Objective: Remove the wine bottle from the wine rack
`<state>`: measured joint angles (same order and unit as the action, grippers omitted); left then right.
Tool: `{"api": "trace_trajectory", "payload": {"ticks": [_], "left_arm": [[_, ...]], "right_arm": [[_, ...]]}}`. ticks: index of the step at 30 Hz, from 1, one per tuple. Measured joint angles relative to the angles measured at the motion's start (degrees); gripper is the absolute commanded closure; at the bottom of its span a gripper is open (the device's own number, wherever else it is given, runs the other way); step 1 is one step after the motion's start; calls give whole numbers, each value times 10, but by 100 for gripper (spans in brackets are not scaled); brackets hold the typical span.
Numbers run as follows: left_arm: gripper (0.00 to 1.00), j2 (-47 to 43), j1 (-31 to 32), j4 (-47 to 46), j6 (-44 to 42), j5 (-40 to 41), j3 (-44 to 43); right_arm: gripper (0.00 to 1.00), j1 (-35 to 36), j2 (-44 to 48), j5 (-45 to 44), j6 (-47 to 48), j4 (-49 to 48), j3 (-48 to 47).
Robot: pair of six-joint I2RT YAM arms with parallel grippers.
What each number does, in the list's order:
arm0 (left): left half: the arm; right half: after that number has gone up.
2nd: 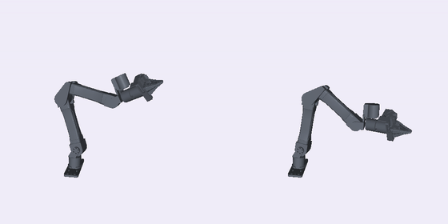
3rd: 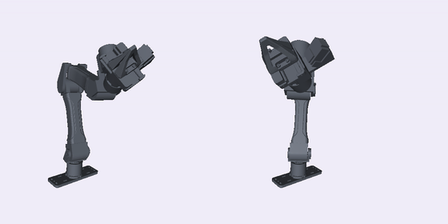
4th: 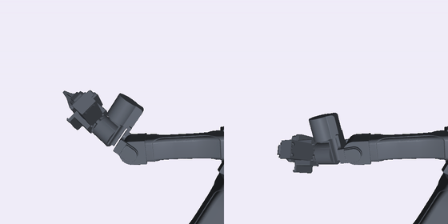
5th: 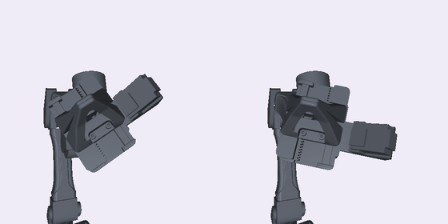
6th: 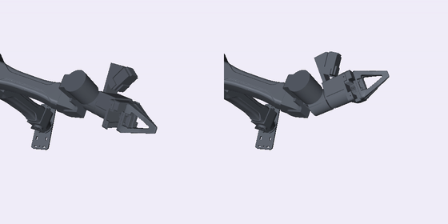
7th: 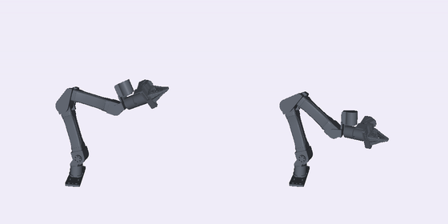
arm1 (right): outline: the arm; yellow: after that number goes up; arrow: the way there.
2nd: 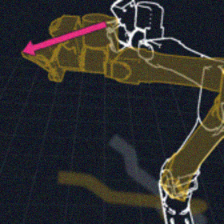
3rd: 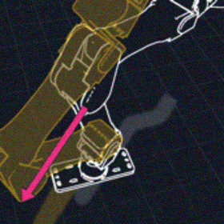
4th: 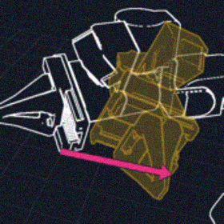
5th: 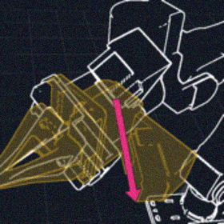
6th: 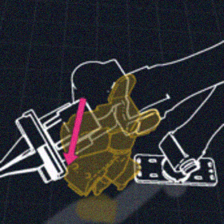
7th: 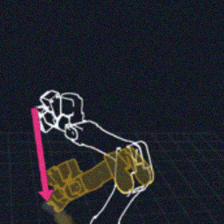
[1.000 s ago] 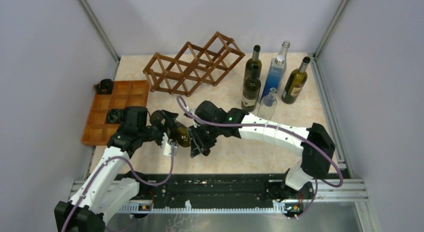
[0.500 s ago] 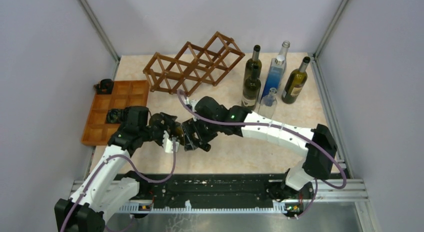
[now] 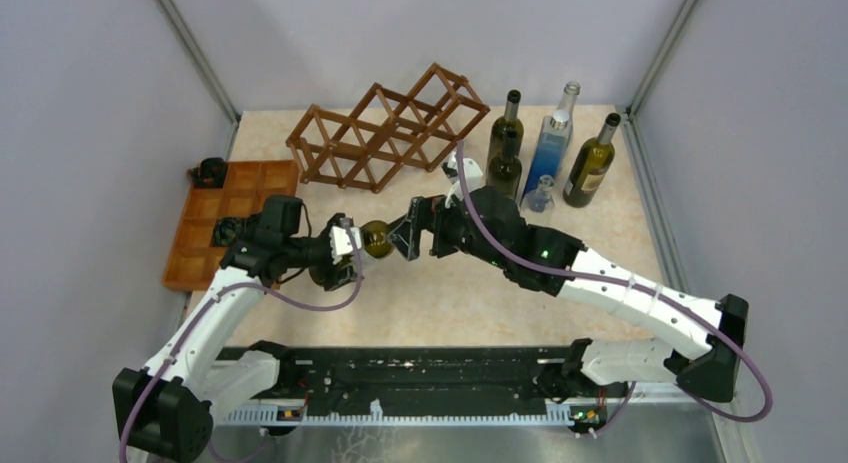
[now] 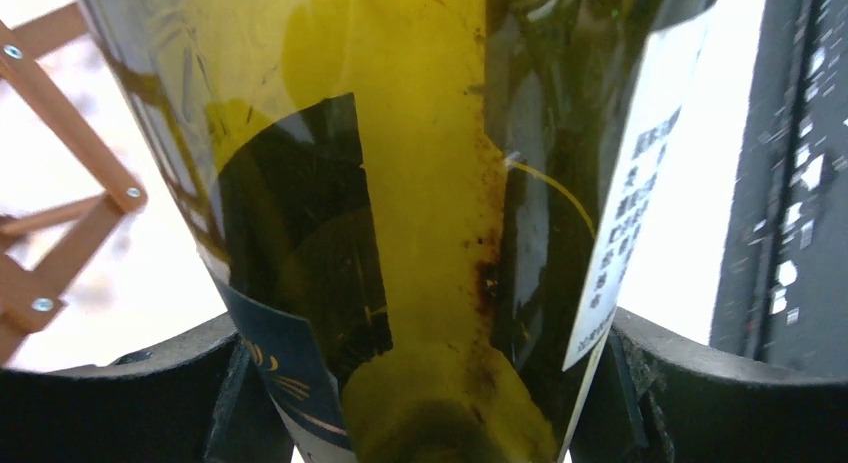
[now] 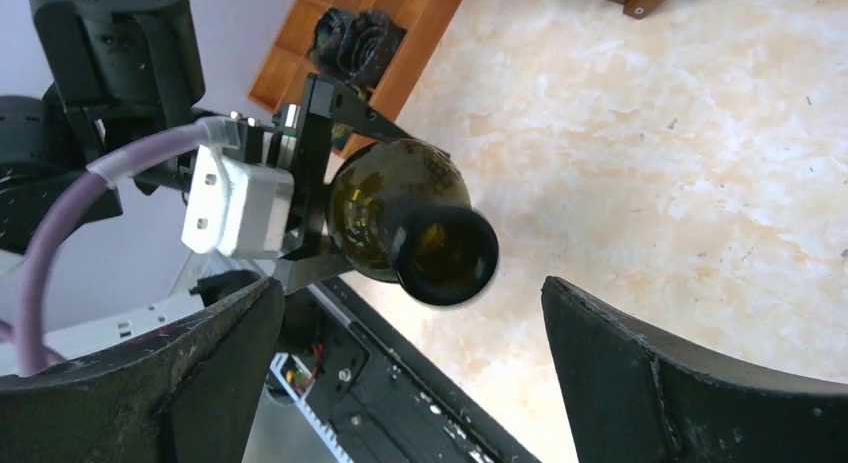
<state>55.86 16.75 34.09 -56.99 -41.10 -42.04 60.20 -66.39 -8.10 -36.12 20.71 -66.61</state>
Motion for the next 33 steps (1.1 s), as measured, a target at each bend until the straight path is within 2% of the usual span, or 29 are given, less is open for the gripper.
{"api": "trace_trajectory", "payload": {"ticks": [6,15,21,25,26,27,29,30,33], "left_arm": [[100,8,0,-3,126,-42,-16],[100,15,0,-15,221,-77,-32],[100,15,0,-18,244,-90,-32],[98,16,0,-17,254,-93,-32],[82,16,0,-17,256,-94,-32],[59,16,0,-19,258,-95,-32],[19,17,0,-20,262,-95,-32],[4,18,0,-20,262,-95,-32],[1,26,1,-19,267,-94,-37]], "right_arm": [[3,0,-2,-34,-13,-40,22],[22,0,-96,-44,-14,-118,-15],[52,0,-143,-56,-4,-148,-57],[83,0,-158,-65,-5,-162,-74],[90,0,-159,-66,0,-167,-76],[98,0,-160,-67,1,-167,-78],[100,0,-160,-69,3,-166,-78],[100,0,-160,-71,3,-165,-78],[100,0,-160,-79,13,-152,-78]]}}
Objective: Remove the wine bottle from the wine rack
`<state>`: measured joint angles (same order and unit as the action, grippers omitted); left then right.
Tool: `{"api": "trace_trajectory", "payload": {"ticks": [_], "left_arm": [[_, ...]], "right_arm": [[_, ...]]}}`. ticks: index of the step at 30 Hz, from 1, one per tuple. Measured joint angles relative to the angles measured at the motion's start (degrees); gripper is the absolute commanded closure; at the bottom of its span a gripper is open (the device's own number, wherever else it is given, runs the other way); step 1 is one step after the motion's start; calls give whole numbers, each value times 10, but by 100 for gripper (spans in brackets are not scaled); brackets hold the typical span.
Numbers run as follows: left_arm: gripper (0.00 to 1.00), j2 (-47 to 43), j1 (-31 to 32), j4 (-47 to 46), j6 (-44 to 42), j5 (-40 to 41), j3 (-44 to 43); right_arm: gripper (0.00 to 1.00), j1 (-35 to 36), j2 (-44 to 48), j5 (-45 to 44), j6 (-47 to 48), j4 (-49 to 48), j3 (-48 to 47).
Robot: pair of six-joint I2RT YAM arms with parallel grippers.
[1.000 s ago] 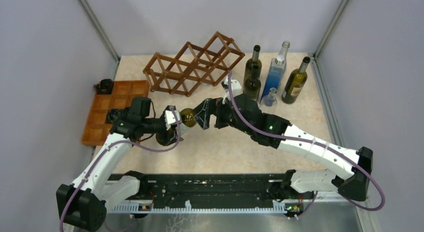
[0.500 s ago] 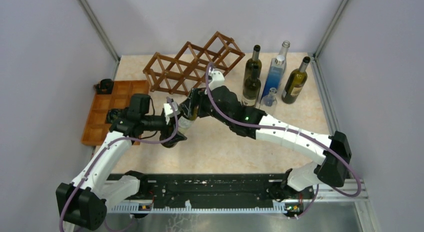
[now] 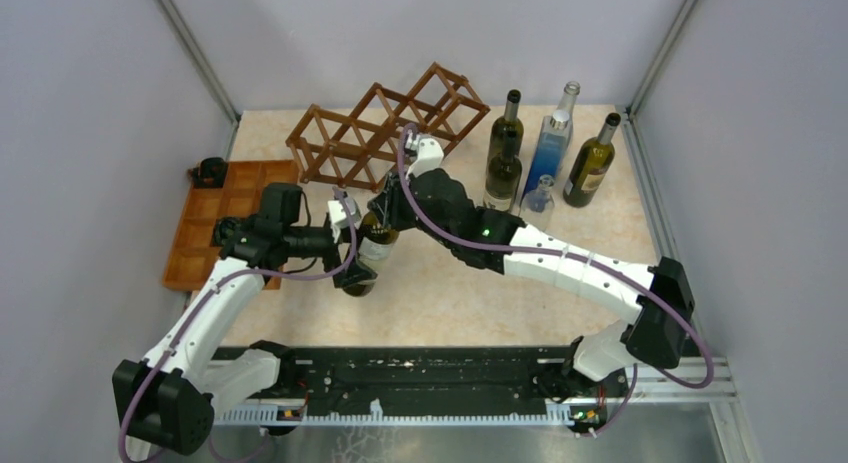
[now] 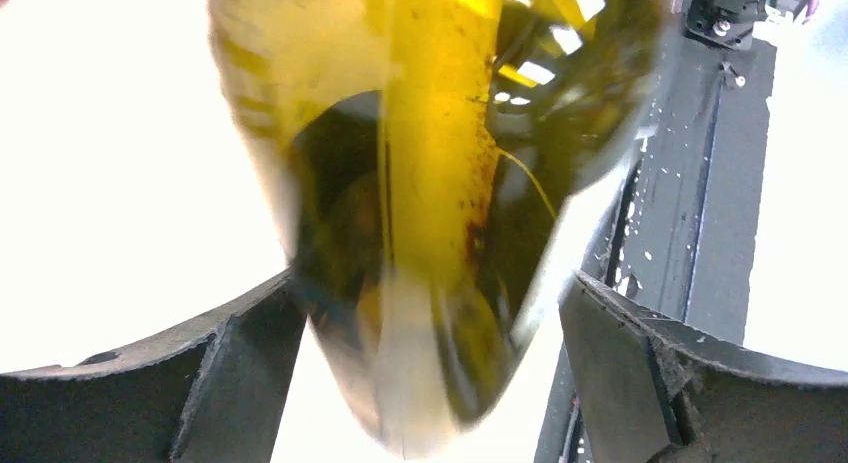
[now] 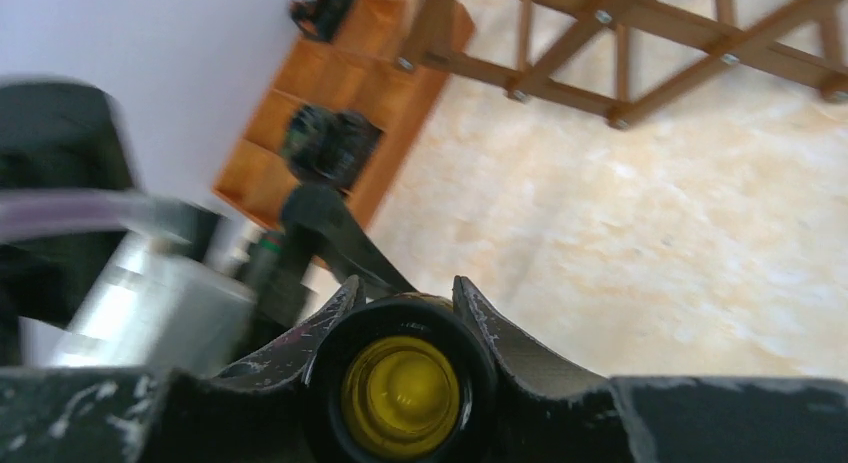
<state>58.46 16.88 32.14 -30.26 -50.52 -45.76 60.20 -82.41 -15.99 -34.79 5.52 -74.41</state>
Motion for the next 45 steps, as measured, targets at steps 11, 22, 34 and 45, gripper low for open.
{"api": "trace_trajectory", "payload": {"ticks": [11,22,34,45], "left_arm": [[1,19,0,15,24,57,-48],[1,26,-6,14,68,120,-61],[1,26,-32,-5,87,154,-61],[1,29,-61,-24,95,165,-61]], "right_arm": [[100,-41,30,-68,95,93,80],[100,-94,56,-151,214,89,93],[74,-113,56,-169,248,70,114],[1,-113,57,-165,228,69,114]]}}
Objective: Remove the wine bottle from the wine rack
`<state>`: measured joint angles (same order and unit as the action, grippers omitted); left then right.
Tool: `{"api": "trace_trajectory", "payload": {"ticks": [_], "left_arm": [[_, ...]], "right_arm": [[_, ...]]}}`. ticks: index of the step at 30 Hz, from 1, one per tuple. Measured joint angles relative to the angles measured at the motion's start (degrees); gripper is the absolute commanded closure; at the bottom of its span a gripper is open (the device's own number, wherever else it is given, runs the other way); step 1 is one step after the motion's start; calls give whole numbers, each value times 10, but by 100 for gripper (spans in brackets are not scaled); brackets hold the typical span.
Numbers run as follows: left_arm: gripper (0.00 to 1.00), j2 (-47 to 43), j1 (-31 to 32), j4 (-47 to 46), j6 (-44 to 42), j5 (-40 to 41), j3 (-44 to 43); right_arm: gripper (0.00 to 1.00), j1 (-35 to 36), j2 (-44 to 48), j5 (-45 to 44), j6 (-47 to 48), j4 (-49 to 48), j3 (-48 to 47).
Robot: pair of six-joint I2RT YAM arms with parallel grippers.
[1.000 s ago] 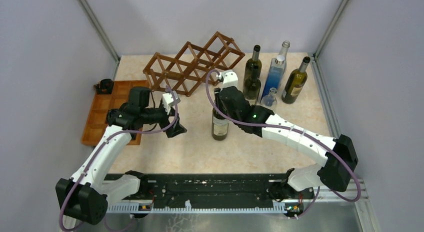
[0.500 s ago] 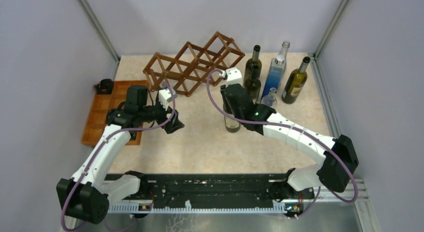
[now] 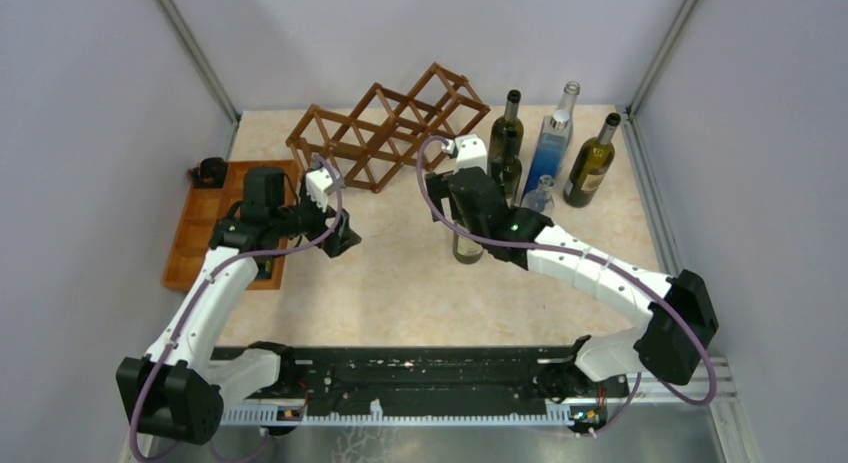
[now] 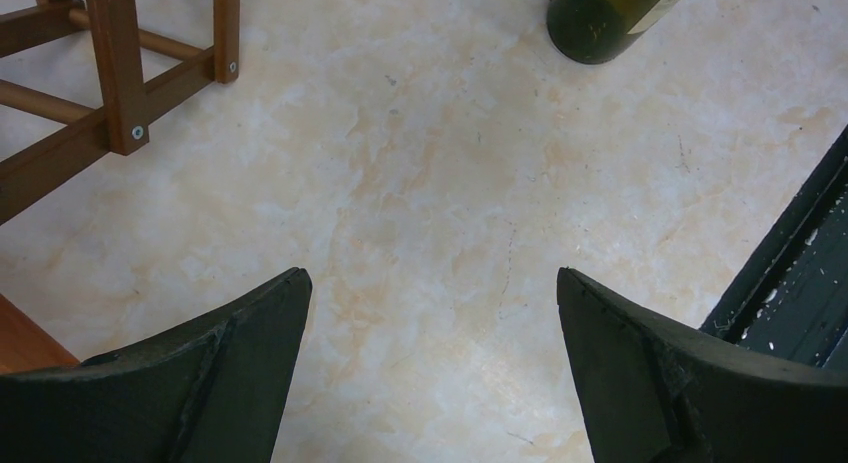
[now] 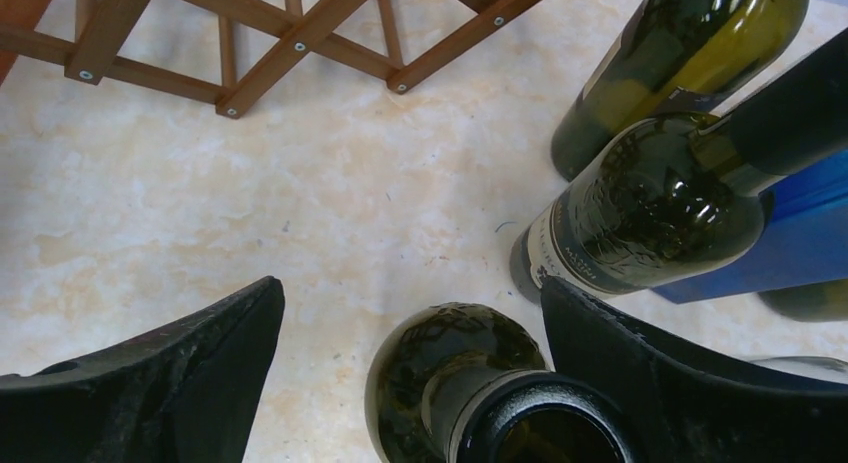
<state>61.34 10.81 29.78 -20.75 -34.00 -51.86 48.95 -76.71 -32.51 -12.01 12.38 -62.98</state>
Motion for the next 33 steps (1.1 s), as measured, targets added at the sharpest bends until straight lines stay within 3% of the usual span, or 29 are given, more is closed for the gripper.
{"api": "trace_trajectory", "payload": {"ticks": [7,18,25,33], "left_arm": [[1,9,-11,-7,6,7,-7],[1,20,-78,-18,16,2,-39],[1,20,-166,-33,-3,-23,-36],[1,18,-220,-73,-29,-46,17]], "right_arm": [[1,0,12,0,-8,45,-22],[1,-2,81,6,-26,150,-151],[1,-9,217,3,-60,208,-115],[1,-19,333,-58,-114,306,-64]]}}
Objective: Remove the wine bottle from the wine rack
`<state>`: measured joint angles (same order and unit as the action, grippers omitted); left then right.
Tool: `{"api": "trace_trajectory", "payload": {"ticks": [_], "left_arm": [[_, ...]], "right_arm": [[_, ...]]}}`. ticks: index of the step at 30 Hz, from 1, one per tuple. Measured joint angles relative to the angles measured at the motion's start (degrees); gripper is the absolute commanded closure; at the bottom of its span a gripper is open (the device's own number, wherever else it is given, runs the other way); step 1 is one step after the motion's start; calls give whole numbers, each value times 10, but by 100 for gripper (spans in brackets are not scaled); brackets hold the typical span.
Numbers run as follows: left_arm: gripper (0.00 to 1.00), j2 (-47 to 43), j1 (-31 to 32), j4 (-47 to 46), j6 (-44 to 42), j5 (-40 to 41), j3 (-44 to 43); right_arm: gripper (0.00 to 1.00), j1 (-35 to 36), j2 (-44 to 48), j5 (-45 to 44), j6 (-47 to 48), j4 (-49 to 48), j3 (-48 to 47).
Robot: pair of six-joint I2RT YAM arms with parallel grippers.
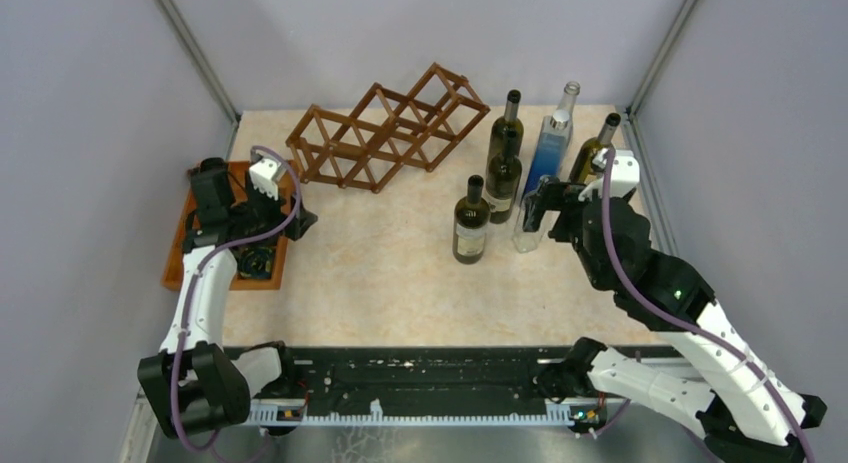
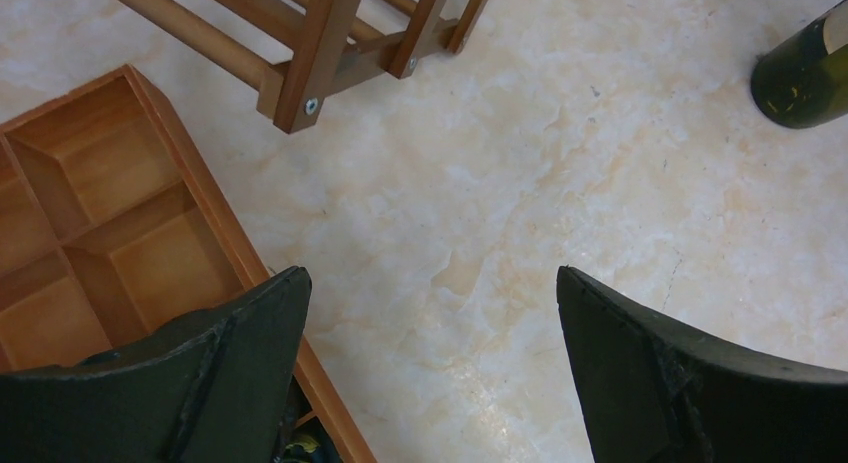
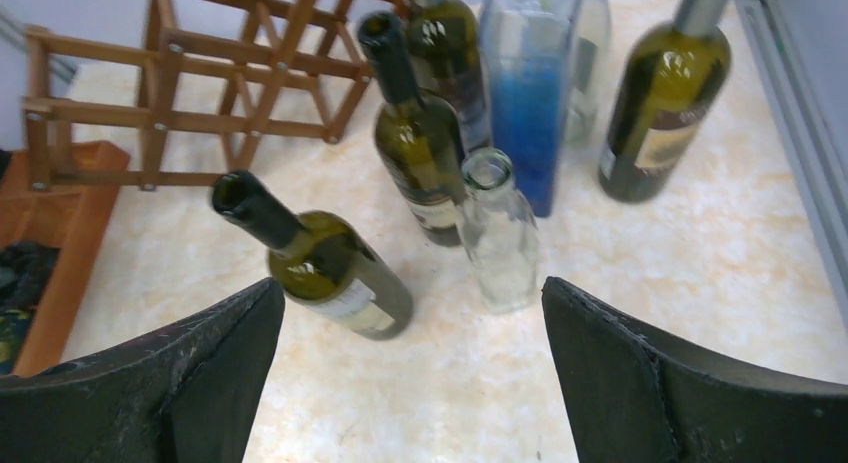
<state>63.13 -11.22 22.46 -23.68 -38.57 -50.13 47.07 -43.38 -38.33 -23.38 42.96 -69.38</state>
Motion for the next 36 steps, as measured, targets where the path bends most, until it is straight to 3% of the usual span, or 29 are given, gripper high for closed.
{"api": "trace_trajectory", "payload": {"ticks": [7,20,27,36], "left_arm": [[1,-1,-3,-38,-2,-5,56],[1,-4,-5,-78,-3,-16,85],[1,-4,-5,-87,-3,-17,89],[1,7,-5,-100,0,-24,90]], "right_arm": [[1,-51,10,-9,-47,49,40],[1,-306,-23,205,-69,19,91],[16,-346,-29,252,-67,-2,90],[43,-397,-42,249,-65,-11,92]]}}
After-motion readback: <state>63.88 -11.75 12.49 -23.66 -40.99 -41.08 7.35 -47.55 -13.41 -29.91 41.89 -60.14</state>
